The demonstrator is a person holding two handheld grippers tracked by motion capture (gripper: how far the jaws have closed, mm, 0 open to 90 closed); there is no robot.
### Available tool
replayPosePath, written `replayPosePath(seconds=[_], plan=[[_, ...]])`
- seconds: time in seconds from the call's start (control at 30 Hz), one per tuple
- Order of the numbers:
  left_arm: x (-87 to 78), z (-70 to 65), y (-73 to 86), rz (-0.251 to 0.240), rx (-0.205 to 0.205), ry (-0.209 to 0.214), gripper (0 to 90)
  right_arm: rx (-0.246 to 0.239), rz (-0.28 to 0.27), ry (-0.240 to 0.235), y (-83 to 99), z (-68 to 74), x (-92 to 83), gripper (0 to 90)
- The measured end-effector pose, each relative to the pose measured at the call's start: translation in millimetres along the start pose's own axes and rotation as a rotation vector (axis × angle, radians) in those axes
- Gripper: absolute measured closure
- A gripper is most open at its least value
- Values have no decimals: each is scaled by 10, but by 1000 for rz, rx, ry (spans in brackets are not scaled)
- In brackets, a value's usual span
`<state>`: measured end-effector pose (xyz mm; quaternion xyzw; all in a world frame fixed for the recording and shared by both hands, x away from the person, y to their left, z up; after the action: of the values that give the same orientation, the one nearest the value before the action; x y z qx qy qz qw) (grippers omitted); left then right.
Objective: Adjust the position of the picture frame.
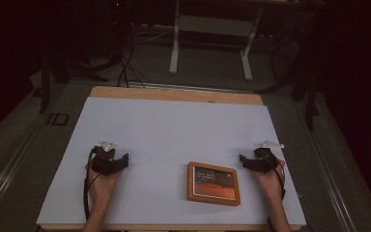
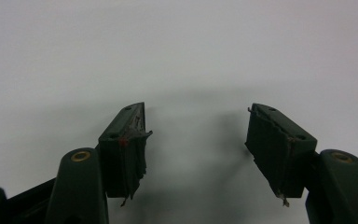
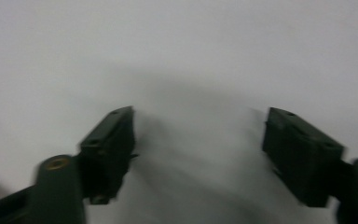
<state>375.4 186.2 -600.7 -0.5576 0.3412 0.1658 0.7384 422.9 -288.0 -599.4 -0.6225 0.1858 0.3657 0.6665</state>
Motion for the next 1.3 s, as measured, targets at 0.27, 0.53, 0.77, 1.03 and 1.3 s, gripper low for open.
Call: replayPosePath(seconds=[0.27,0.53,0.77,1.03,1.3], plan=[[-219,-485,-149,-61,45,241,427,-62,-10,-92,-24,239,-77,391],[-427,-855,-259,-111,101,353,461,-191,-23,-222,-68,521,-296,483],[-587,-1205,-342,-153,105,477,462,-247,-42,-302,-41,751,-414,534],[-690,-1568,-382,-168,100,617,434,-265,-27,-342,17,901,-393,532],[-692,-1940,-428,-156,107,738,354,-275,-15,-353,51,948,-368,526]])
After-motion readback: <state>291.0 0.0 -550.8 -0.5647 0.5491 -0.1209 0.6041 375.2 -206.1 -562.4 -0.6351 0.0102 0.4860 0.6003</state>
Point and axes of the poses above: each handheld gripper's, and its own axes: x roughly forward along the jaws, y roughly out of its underside, z roughly to its left, the point moved 9 cm from there along x, roughly forward along the jaws, and after that the axes turned 14 degrees about x, right-handed, at the moved point
